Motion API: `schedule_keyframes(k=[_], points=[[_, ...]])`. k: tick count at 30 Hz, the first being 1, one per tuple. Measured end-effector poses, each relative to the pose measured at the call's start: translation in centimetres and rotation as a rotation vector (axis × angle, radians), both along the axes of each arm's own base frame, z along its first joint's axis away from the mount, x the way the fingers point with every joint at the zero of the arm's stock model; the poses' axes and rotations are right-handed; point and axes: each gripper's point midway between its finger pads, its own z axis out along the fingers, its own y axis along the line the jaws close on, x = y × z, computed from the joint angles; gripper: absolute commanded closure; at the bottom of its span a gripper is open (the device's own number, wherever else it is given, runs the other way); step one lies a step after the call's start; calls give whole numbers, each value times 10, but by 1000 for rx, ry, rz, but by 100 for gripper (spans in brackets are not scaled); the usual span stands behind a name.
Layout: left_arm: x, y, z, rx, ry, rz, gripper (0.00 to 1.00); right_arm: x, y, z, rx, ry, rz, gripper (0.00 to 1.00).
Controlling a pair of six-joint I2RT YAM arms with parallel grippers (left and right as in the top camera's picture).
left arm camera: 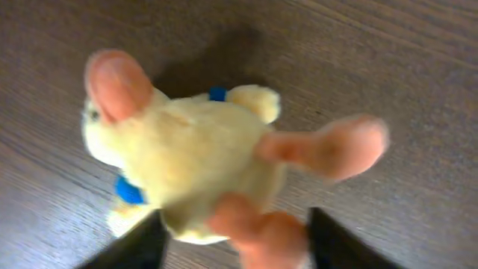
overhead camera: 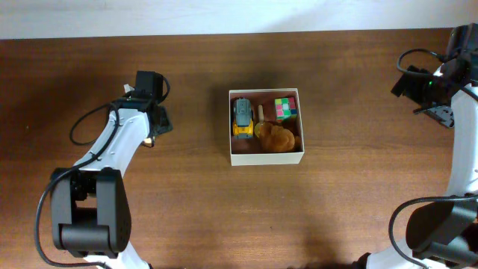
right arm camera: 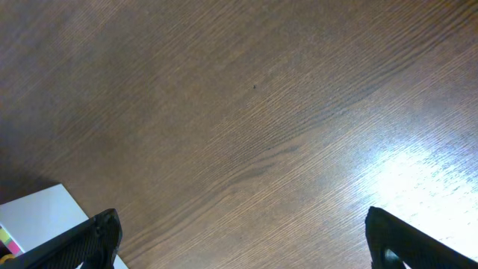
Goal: Pack container
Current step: 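Lower the left gripper and grasp the yellow plush bunny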
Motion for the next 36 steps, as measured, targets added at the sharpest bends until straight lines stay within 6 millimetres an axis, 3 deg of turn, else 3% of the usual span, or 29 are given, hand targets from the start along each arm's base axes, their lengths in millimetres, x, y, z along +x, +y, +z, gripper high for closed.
schedule_keyframes(k=[2, 6, 18, 22, 28, 32, 36], points=[[0, -1, 0, -5, 2, -5, 80, 0, 0, 0, 0, 0, 0, 2], [0, -2, -1, -11, 6, -13, 97, 0, 0, 0, 0, 0, 0, 1], [-6, -16, -6, -89, 40, -41, 98, 0, 0, 0, 0, 0, 0, 1], [-6, -25, 2, -138, 54, -57, 98, 0, 0, 0, 0, 0, 0, 1], [15, -41, 40, -190, -22, -139, 98, 0, 0, 0, 0, 0, 0, 1], [24, -60, 89, -217, -137, -225, 98, 0, 0, 0, 0, 0, 0, 1], [19, -91, 138, -258, -248, -324, 98, 0, 0, 0, 0, 0, 0, 1]])
